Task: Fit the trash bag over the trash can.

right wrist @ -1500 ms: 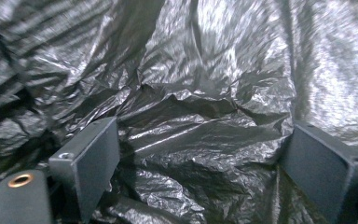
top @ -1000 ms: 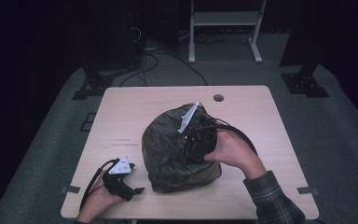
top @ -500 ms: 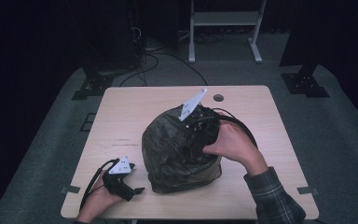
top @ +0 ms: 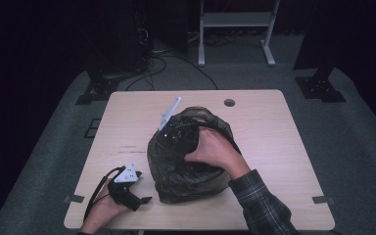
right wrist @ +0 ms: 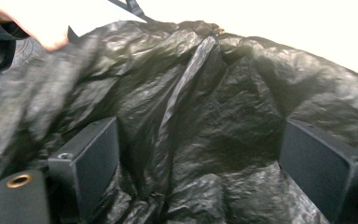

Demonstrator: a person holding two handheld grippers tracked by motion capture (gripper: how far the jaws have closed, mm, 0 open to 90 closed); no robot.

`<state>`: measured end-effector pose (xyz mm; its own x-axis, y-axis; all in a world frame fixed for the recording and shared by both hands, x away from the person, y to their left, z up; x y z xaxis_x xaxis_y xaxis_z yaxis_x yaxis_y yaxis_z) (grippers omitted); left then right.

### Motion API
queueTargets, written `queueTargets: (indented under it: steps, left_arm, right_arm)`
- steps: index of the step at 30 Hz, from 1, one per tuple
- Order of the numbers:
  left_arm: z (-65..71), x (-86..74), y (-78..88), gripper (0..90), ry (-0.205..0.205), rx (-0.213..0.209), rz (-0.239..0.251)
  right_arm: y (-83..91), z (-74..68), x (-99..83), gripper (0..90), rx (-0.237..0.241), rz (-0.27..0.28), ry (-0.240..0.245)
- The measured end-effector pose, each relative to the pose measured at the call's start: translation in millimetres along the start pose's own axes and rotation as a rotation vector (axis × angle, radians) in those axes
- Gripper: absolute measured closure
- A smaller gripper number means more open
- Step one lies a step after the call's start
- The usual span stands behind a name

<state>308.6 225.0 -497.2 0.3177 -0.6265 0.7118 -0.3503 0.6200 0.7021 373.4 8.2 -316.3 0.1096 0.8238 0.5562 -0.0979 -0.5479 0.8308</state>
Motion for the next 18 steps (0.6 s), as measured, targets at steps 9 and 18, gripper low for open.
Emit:
queueTargets:
  steps: [9, 18]
  left_arm:
    - [-0.2, 0.0, 0.0, 0.0, -0.002, -0.001, -0.001]
    - [0.0, 0.1, -0.2, 0.0, -0.002, -0.002, 0.000]
  right_arm:
    - [-26.5, 4.1, -1.3, 11.3, 0.013, -0.103, -0.017]
    - [-27.7, 4.1, -2.0, 11.3, 0.010, -0.118, -0.019]
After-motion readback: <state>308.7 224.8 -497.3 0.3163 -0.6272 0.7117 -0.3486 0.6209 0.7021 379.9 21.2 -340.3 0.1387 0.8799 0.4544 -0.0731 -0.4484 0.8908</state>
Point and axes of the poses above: each handheld gripper's, and its own axes: y roughly backward along the jaws, x roughly out of its top, z roughly to its right, the point moved 2 cm from there along -y, roughly forward along the jaws, and after that the axes turned 1 degree about x, right-handed, at the moved point
